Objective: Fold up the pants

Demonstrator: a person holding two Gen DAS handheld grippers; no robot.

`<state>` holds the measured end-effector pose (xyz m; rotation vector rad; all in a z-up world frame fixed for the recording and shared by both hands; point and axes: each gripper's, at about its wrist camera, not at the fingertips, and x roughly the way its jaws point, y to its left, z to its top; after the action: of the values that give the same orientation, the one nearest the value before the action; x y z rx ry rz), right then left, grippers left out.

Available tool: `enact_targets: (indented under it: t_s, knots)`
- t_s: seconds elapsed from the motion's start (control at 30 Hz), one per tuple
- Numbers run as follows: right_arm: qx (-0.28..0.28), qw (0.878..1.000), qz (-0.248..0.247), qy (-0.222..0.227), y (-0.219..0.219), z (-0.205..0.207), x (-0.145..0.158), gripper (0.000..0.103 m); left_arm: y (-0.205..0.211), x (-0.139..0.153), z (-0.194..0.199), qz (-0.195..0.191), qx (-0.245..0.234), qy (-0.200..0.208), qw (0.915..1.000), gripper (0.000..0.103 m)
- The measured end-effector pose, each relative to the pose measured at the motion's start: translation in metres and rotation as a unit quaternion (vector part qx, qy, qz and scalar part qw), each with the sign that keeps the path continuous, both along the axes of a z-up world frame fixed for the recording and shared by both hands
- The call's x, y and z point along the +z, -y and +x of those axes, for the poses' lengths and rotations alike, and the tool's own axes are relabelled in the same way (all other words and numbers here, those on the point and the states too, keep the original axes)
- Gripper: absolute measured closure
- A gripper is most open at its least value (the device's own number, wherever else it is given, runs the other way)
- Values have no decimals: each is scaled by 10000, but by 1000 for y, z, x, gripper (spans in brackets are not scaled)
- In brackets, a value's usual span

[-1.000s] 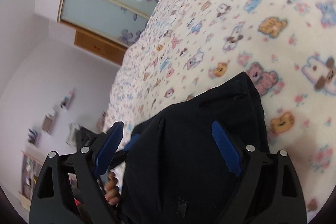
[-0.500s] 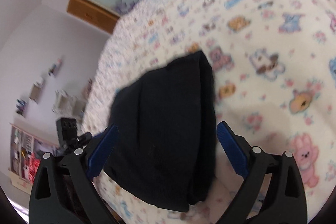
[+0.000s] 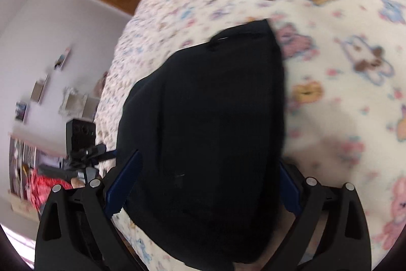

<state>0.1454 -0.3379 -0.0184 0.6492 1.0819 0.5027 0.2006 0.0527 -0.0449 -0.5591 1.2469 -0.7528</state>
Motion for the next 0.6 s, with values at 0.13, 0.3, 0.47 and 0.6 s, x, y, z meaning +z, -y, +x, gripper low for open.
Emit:
enact_targets:
  t_s: [0.13,0.3,0.47,0.6]
  knots:
    - [-186,9998,-28,-105,7,6,-10,8,5,5,-1,-13,-108,116,9999,2]
    - [-220,9997,-40,45,8,2,-11,15,17,2,3,344,15,94,9994,2]
    - [-302,9995,-99,95,15,-3,-14,38,48,15,-13,1863,-109,767,9794,19]
    - [-424,9989,97,152,25,-9,-18,49,55,17,-19,2257,58,947,9696,23]
